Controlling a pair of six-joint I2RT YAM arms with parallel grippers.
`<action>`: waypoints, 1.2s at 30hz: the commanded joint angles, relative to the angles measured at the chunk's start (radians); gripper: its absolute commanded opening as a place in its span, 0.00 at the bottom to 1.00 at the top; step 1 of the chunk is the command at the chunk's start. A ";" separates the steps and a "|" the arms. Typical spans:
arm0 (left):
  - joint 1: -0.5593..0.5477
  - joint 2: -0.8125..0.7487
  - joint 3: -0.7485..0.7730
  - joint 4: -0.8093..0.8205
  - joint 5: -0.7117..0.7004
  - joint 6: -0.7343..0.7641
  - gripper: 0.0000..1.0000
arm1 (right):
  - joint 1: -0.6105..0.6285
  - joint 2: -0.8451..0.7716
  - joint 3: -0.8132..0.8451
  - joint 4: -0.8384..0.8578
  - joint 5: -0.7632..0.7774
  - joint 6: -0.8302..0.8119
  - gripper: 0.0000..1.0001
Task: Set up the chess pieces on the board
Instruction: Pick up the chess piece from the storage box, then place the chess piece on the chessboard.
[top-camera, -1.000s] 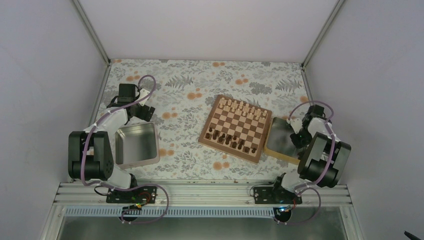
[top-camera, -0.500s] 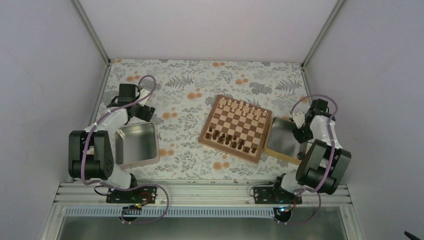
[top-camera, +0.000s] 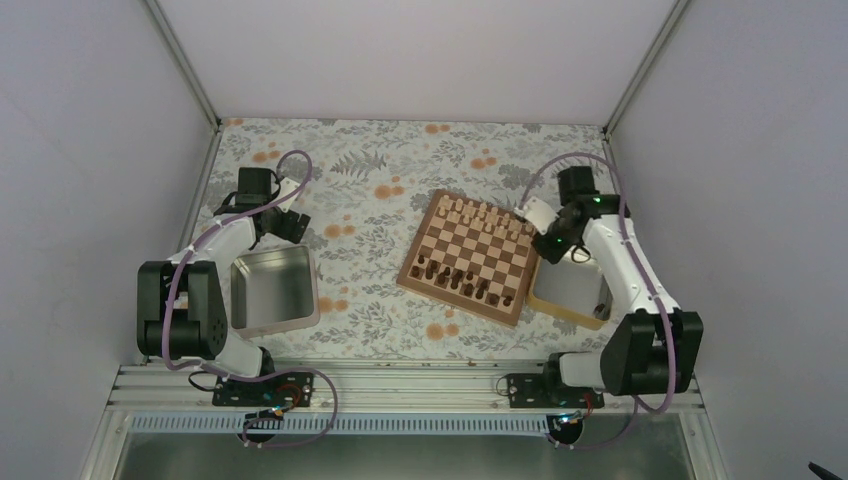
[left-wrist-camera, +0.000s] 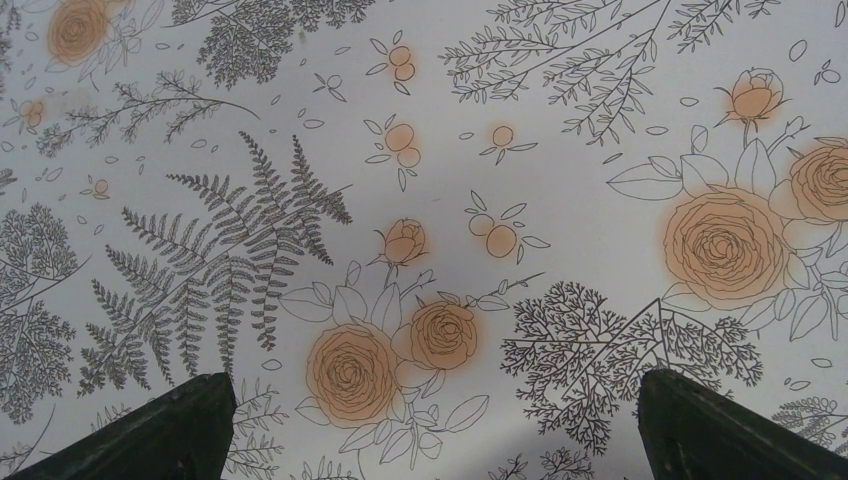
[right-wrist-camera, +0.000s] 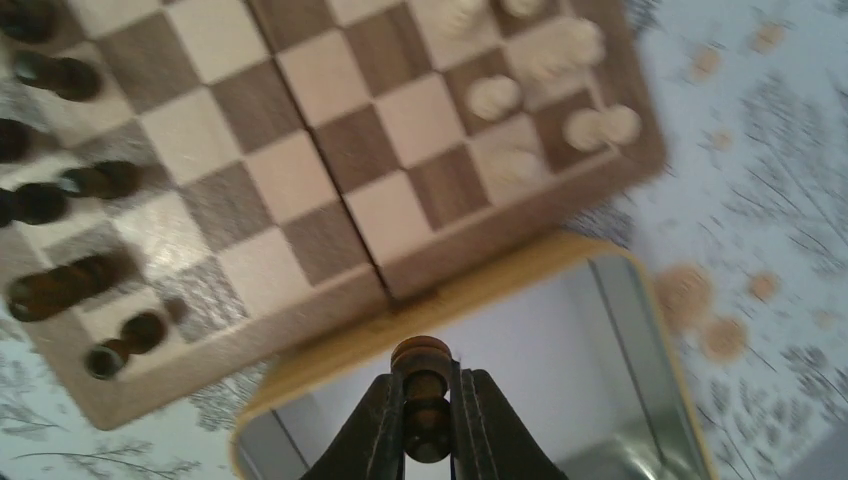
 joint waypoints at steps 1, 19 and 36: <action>-0.001 -0.016 0.011 0.003 -0.004 0.000 1.00 | 0.099 0.042 -0.004 -0.031 -0.048 0.075 0.09; -0.001 -0.018 0.010 0.003 -0.005 0.000 1.00 | 0.361 0.108 -0.123 0.044 -0.068 0.192 0.09; -0.001 -0.016 0.009 0.001 -0.007 0.000 1.00 | 0.386 0.143 -0.173 0.087 -0.049 0.214 0.10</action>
